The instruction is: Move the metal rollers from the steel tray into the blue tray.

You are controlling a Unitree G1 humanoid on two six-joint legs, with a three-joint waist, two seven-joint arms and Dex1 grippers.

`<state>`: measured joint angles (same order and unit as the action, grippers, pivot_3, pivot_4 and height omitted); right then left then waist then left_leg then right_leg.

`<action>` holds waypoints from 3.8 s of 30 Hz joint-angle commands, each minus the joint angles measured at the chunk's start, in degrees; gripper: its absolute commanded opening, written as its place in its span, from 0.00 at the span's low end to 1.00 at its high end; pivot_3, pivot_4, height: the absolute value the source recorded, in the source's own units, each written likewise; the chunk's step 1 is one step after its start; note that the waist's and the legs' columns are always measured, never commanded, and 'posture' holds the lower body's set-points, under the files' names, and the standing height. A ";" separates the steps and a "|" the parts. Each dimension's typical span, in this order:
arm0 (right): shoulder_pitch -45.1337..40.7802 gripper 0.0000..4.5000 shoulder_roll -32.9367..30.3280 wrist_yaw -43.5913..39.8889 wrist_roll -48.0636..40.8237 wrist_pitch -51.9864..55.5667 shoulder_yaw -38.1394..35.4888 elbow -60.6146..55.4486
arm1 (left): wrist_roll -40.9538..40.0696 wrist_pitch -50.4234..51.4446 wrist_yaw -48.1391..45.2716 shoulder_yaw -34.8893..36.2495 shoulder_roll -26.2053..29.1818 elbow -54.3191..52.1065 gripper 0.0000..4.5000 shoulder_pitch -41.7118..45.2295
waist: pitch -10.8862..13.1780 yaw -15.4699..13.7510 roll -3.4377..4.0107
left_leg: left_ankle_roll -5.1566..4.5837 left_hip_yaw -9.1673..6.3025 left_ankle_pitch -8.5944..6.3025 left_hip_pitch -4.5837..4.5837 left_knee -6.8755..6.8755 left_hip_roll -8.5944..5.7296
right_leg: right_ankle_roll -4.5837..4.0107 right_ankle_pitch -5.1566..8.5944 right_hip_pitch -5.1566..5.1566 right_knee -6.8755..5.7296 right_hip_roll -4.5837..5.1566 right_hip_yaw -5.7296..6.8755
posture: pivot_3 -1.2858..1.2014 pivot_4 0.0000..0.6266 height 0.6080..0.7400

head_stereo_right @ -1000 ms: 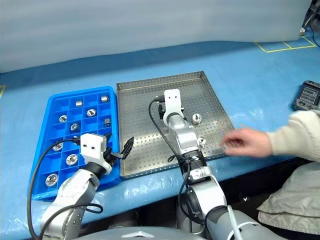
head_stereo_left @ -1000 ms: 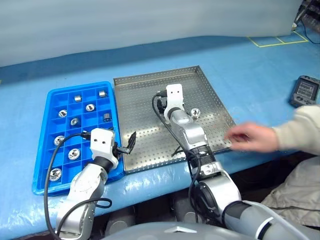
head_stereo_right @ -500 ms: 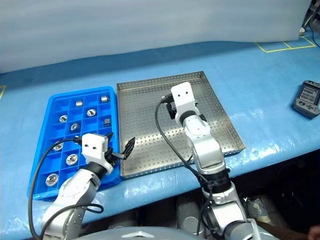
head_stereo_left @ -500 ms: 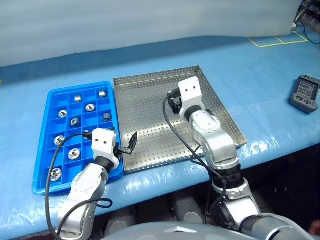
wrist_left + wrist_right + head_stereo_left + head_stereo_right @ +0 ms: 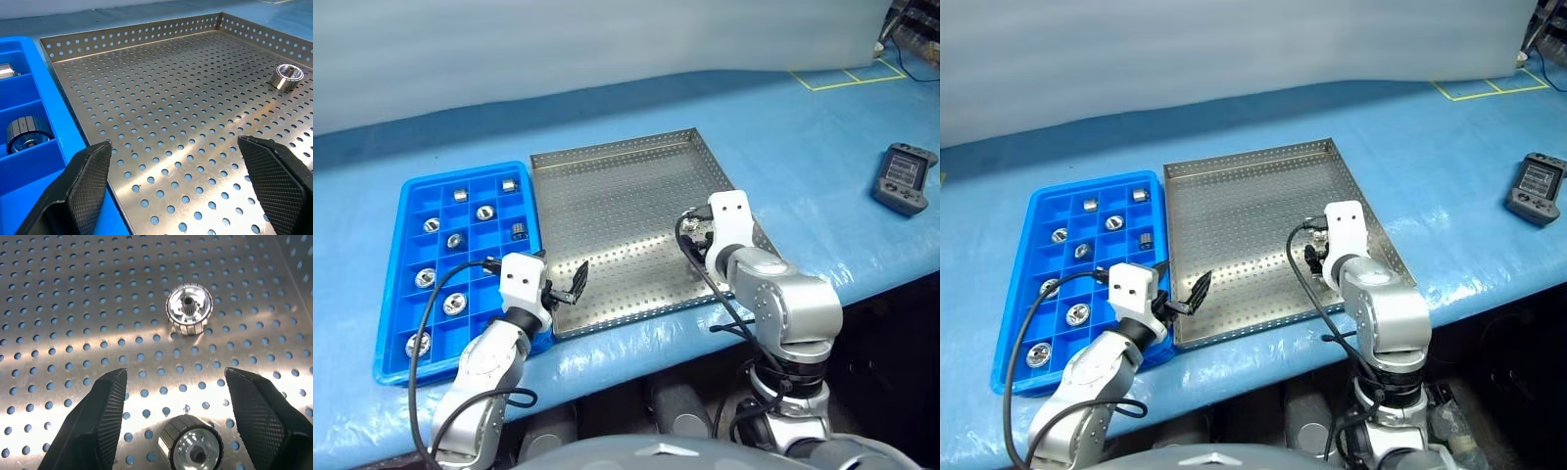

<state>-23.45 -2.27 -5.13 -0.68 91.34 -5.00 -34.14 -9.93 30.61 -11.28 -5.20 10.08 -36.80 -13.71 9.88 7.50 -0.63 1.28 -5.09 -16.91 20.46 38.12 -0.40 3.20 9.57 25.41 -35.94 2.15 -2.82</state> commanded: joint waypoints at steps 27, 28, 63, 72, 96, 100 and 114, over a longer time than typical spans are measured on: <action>2.04 0.38 -2.25 0.20 -8.24 1.16 1.50 2.65 | -0.02 -1.11 0.51 0.68 0.10 -1.73 1.00 -0.70 | -0.04 0.13 -0.02 | -0.02 0.03 -0.01 0.00 -0.02 0.01 | 0.00 0.01 -0.04 0.01 -0.01 -0.02 | 0.48 0.24 1.00; 0.98 0.38 -1.68 -0.28 -8.66 1.16 1.74 2.00 | 0.06 -1.16 0.70 0.93 0.09 -1.85 1.00 -0.83 | -0.04 0.15 -0.02 | -0.02 0.03 -0.01 0.00 -0.03 0.01 | 0.00 0.01 -0.03 0.01 -0.01 -0.02 | 0.48 0.24 1.00; -13.44 0.38 7.18 -21.54 -11.20 -38.20 34.76 31.08 | -1.16 -8.90 5.04 13.06 -4.16 -14.22 1.00 -22.37 | -0.01 -7.03 -0.05 | -0.02 -0.27 -0.02 0.07 -0.18 0.05 | -0.24 0.17 0.08 0.07 0.04 0.34 | 0.58 0.24 1.00; -11.24 0.91 7.27 -19.00 -10.58 -37.41 32.32 31.67 | -1.58 -5.87 4.29 11.18 -2.87 -12.92 1.00 -17.23 | -0.11 -7.06 -0.04 | -0.01 -0.29 -0.02 -0.01 -0.15 0.04 | -0.24 0.17 -0.03 0.04 0.03 0.36 | 0.57 0.24 1.00; -1.95 0.99 6.28 14.55 3.28 -62.31 6.59 30.09 | -5.16 -1.45 -2.95 0.39 0.31 -1.36 1.00 2.52 | -0.18 -0.20 -0.04 | -0.01 -0.03 -0.02 0.01 -0.14 0.01 | 0.08 -0.17 0.02 0.07 0.04 0.09 | 0.46 0.24 1.00; -1.15 0.99 7.20 17.87 3.59 -67.07 4.08 35.57 | -4.97 -1.91 -2.77 0.51 0.43 -1.04 1.00 2.49 | -0.18 0.62 -0.04 | -0.04 0.07 -0.02 -0.02 -0.12 0.01 | 0.17 -0.19 0.02 0.08 0.02 -0.04 | 0.46 0.24 1.00; -0.90 0.88 8.86 15.24 -0.61 -69.42 0.62 48.36 | -4.71 -2.16 -1.96 1.14 0.37 -1.33 1.00 2.01 | -0.18 0.44 -0.04 | -0.07 0.08 -0.03 -0.03 -0.08 0.01 | 0.17 -0.22 -0.01 0.08 0.00 -0.09 | 0.47 0.24 1.00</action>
<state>-24.43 6.26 10.25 -0.96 22.92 -4.79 14.42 -14.49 29.56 -13.47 -4.42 10.43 -36.94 -11.72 9.70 7.94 -0.67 1.21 -5.01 -16.94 20.43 38.05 -0.40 3.39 9.36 25.40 -35.86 2.14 -2.91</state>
